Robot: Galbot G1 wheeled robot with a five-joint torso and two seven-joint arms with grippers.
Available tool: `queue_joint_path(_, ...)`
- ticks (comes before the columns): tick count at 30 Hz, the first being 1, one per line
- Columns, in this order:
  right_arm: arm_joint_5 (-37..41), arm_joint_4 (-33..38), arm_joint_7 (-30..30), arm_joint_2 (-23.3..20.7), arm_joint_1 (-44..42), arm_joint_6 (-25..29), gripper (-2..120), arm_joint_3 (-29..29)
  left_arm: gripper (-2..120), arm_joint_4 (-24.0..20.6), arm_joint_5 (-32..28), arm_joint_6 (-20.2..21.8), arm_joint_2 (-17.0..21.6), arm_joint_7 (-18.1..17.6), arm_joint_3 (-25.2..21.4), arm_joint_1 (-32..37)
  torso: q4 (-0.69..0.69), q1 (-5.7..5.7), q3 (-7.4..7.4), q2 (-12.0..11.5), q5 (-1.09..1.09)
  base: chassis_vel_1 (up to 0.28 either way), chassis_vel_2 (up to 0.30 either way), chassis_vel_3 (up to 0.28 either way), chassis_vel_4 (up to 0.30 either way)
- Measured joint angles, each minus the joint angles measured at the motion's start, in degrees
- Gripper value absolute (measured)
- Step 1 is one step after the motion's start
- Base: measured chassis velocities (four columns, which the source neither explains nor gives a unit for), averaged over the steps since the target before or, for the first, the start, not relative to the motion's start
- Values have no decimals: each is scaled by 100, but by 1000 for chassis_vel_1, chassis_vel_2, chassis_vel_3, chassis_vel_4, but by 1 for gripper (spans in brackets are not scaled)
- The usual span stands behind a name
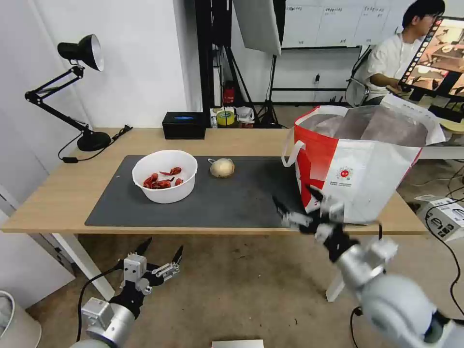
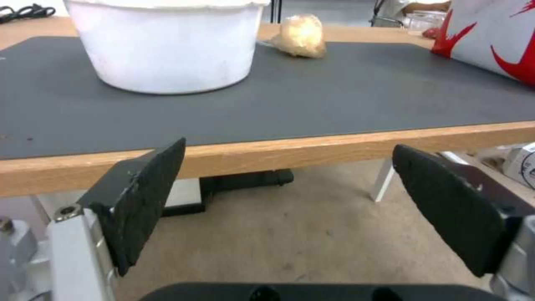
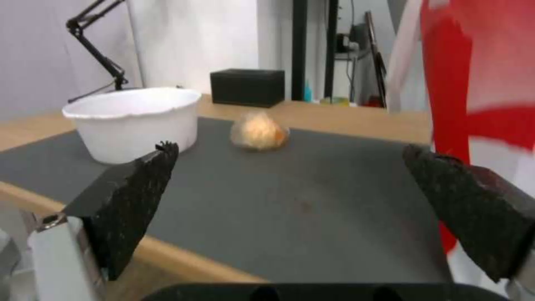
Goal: Pick up the trash from the table and place it into the takeout bag.
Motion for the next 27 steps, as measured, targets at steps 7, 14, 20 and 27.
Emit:
queue_joint_path(7, -669, -328, 69, 608, -740, 382, 100, -98, 100, 121, 3, -29, 2, 3, 68, -78, 0, 0, 0, 0, 0, 0, 0, 0, 0)
queue_joint_path(14, -911, -766, 81, 985, -860, 577, 100, -204, 100, 238, 12, -43, -2, 9, 140, -127, 1, 0, 0, 0, 0, 0, 0, 0, 0)
queue_joint_path(20, -921, -875, 81, 1042, -841, 598, 100, -234, 100, 273, 25, -54, -5, 19, 147, -131, 1, 1, 0, -1, 0, 0, 0, 0, 0)
queue_joint_path(27, -944, -950, 78, 1082, -826, 605, 100, -272, 100, 274, 26, -58, 7, 20, 134, -127, 1, 1, 0, 0, 0, 0, 0, 0, 0)
